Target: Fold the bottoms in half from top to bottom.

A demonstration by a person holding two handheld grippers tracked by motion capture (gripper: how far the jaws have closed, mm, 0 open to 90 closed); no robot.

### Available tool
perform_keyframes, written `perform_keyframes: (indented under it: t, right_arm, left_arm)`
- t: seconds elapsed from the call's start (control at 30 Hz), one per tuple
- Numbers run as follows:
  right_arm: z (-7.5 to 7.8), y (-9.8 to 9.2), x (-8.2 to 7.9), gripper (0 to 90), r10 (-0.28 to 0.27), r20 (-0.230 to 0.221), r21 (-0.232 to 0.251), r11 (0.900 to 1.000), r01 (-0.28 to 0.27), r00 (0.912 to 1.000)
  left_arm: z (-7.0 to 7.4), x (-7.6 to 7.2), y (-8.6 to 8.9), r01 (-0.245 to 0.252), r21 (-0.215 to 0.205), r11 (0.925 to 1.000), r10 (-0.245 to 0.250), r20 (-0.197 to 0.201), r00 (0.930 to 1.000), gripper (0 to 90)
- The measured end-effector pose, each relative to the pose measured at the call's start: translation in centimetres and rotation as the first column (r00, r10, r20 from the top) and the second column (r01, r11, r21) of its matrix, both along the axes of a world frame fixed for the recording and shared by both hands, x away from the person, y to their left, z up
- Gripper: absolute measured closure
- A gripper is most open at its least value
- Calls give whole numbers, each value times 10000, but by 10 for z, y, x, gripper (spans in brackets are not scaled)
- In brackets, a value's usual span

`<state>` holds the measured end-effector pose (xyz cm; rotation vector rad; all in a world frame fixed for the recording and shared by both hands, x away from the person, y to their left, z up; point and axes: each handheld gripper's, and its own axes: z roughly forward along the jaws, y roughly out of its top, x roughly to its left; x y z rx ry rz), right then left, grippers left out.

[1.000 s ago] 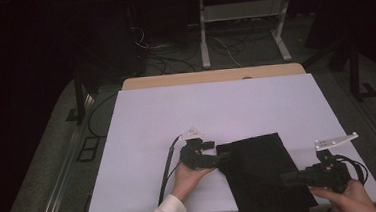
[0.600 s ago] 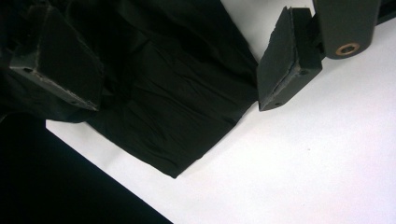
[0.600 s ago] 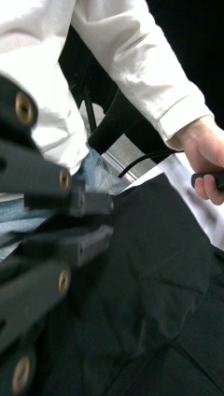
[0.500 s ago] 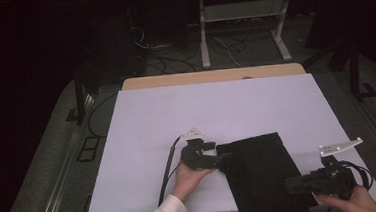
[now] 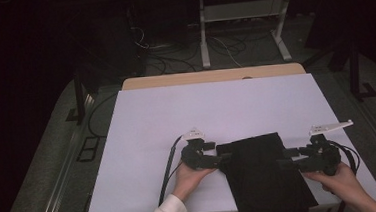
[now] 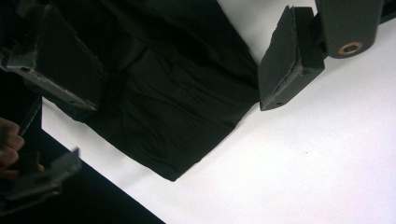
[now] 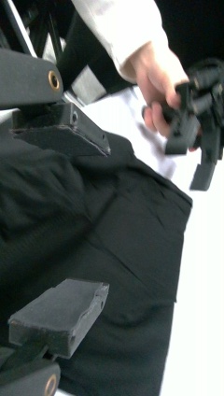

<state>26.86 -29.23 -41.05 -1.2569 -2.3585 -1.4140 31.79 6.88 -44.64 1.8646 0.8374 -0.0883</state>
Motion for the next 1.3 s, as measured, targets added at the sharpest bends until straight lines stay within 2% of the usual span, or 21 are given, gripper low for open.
perform_keyframes:
  t: [0.03, 0.13, 0.2, 0.4, 0.43, 0.47, 0.53, 0.6, 0.9, 1.3]
  right_arm:
    - [0, 0, 0, 277, 0, 0, 0, 10000, 0, 10000]
    - [-1, 6, 13, 298, -143, 266, -449, 9989, 155, 9995]
    - [-1, 8, 18, 339, -83, 293, -505, 9987, 97, 9995]
    - [-2, 15, 29, 677, 295, 360, -423, 9987, -279, 9989]
    - [-2, 15, 29, 677, 295, 360, -423, 9987, -279, 9989]
    - [-3, 18, 32, 763, 501, 299, -318, 9983, -491, 9983]
    - [-4, 19, 33, 795, 538, 270, -325, 9981, -529, 9982]
    - [-5, 23, 35, 869, 724, 145, -311, 9969, -719, 9973]
    - [-9, 34, 37, 889, 996, -137, -377, 9943, -1001, 9949]
    - [-18, 63, 33, 889, 1905, -597, -652, 9788, -1943, 9799]
  left_arm:
    - [0, 0, 0, 0, 0, 10000, 0, 0, 10000, 143]
    - [0, 0, 0, -29, 8, 10000, 29, -4, 10000, 143]
    - [0, 0, 0, -33, 2, 10000, 33, 16, 10000, 142]
    - [0, 1, 0, -44, -15, 10000, 44, 22, 10000, 143]
    - [0, 1, 0, -44, -15, 10000, 44, 22, 10000, 143]
    - [0, 1, 0, -37, -11, 10000, 37, 24, 10000, 143]
    - [0, 1, 0, -41, -17, 10000, 41, 27, 10000, 142]
    - [0, 1, 0, -58, -40, 10000, 59, 34, 10000, 143]
    - [0, 1, -1, -56, -16, 10000, 56, 59, 10000, 143]
    - [-1, 1, -2, 2, 36, 10000, -2, 42, 10000, 143]
